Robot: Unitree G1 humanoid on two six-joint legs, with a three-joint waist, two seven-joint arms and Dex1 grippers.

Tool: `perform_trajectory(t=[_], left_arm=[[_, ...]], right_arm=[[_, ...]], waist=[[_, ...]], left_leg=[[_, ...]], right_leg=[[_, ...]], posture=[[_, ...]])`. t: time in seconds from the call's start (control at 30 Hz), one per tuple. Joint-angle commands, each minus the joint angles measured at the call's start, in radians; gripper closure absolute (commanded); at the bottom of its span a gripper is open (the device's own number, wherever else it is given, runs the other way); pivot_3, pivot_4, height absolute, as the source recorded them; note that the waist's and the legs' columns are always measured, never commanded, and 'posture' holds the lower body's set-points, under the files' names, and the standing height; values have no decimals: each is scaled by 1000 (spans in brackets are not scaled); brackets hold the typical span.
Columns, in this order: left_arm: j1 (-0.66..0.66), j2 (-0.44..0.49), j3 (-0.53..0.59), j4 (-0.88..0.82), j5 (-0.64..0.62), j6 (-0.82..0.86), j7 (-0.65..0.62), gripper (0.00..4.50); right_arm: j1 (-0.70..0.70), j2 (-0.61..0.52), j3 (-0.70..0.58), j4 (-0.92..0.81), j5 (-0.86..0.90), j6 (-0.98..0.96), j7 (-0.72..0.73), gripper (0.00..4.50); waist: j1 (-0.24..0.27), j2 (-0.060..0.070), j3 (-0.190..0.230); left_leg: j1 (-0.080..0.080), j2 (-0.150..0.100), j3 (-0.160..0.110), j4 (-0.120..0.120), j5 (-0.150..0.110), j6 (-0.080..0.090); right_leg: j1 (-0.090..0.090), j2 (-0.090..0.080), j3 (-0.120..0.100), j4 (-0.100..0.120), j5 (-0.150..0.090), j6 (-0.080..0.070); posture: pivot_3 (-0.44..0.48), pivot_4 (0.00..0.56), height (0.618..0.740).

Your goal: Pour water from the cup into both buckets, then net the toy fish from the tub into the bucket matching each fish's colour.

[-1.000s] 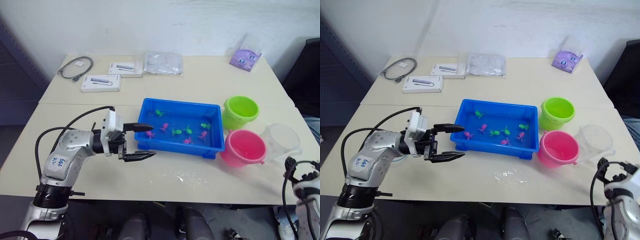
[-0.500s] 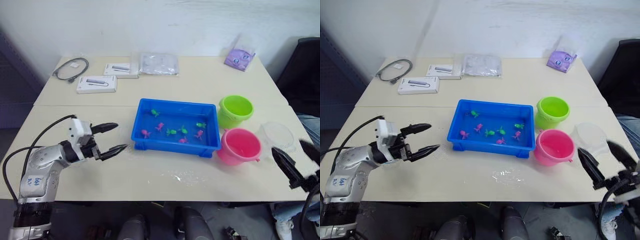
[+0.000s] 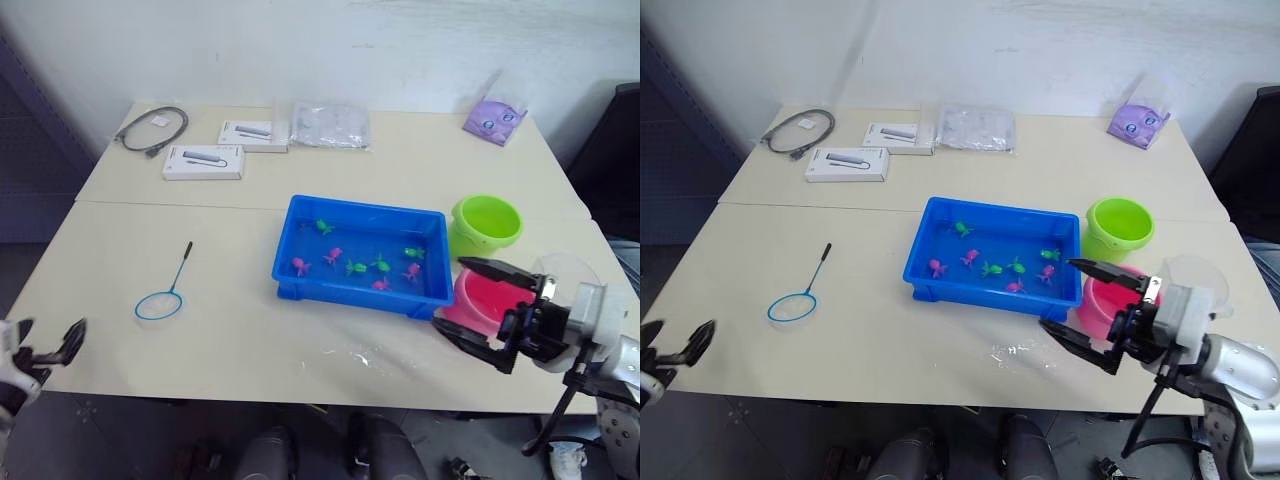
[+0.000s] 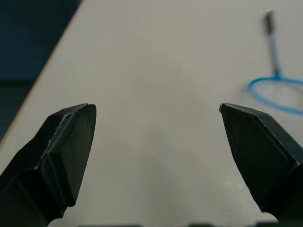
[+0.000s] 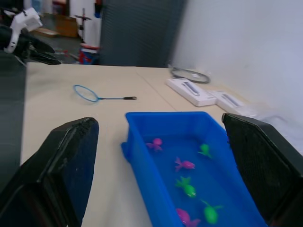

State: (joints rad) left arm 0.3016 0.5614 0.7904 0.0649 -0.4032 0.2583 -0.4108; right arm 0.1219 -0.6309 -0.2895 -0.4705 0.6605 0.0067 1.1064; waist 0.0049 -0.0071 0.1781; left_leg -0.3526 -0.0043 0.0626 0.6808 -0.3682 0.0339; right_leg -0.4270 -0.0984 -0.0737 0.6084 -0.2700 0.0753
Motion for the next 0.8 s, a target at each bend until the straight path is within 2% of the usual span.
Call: perform_trajectory(t=[0.03, 0.13, 0.3, 0.47, 0.6, 0.7, 0.8], left_arm=[[28, -9, 49, -67, -22, 58, 54, 0], [14, 12, -2, -125, -7, 97, 59, 0], [-101, 51, -123, -267, -77, 262, 32, 0], [-281, 116, -271, -349, -49, 569, 161, 0], [-438, 117, -372, -292, -17, 680, 204, 0], [-547, 114, -464, -177, -2, 714, 170, 0], [-622, 132, -523, -49, 63, 649, 161, 0]], right_arm=[[-17, -3, 21, -4, 7, -33, 42, 76], [-51, -15, 45, -15, 10, -10, 41, 76], [-114, -27, 57, -28, 11, 26, 7, 76], [-121, -33, 50, -34, -9, 28, -25, 76], [-112, -28, 51, -48, -23, 27, -55, 76], [-101, -23, 57, -56, -40, 18, -74, 76], [-101, -24, 62, -59, -54, 14, -86, 76]], waist=[[5, 0, 0], [14, -1, 0], [21, 0, 0], [13, 0, 0], [7, 0, 0], [8, 0, 0], [4, 0, 0]], left_leg=[[0, 0, 0, 0, 0, 0], [0, 0, 0, 0, 0, 0], [0, 0, -1, 0, 0, -2], [0, 0, -1, 0, 0, -3], [0, 0, 0, 0, 0, -3], [0, 0, 0, 1, 1, -5], [0, 0, 0, 1, 2, -5]], right_leg=[[0, 0, 0, 0, 0, 0], [0, 0, 0, 0, 0, 0], [0, -1, -1, 1, 0, -1], [0, 0, -2, 1, 0, -1], [0, 1, -2, 2, 0, 0], [0, 2, -2, 3, 0, 0], [-1, 2, -2, 4, 0, 0]], posture=[[0, 150, 740], [0, 150, 740], [0, 150, 740], [0, 150, 740], [0, 150, 740], [0, 150, 740], [0, 150, 740]])
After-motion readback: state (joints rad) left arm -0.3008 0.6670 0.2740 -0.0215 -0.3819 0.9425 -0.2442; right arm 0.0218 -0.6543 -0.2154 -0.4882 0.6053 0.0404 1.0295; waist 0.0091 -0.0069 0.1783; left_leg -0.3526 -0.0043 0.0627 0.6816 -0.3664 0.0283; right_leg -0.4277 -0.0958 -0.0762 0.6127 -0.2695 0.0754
